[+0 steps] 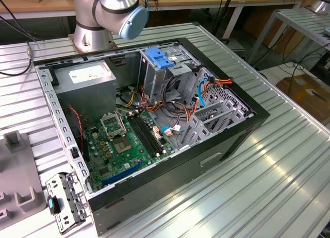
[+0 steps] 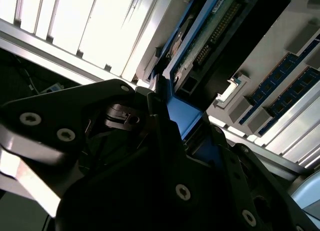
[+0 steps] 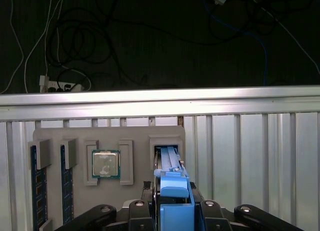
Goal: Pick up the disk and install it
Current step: 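Pick up the disk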
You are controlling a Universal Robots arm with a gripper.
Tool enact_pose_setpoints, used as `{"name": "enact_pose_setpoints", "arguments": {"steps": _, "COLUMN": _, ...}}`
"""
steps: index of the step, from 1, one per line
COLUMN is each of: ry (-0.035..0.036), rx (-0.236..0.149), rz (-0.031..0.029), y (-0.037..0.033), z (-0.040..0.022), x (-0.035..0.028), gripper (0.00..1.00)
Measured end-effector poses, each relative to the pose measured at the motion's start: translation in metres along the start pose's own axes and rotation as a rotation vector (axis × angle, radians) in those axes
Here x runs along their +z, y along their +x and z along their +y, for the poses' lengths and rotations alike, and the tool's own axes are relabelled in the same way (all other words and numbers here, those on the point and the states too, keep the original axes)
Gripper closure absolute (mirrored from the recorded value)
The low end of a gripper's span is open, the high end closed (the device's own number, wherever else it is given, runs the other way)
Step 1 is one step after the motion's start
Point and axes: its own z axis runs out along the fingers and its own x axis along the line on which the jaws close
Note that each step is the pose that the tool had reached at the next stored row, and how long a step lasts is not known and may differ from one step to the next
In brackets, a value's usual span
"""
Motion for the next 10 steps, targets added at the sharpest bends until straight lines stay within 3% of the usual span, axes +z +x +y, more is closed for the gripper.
{"name": "enact_pose_setpoints", "arguments": {"steps": 6, "ry": 0.0002, "rx": 0.000, "rz": -0.0001, "y": 0.0000, "z": -0.0001, "x": -0.0004, "gripper": 0.63}}
{"name": "enact_pose_setpoints", "arguments": {"steps": 10, "ry": 0.0001, "rx": 0.000, "rz": 0.0000, "y": 0.0000, "z": -0.0001, "x": -0.0043, "gripper": 0.63}}
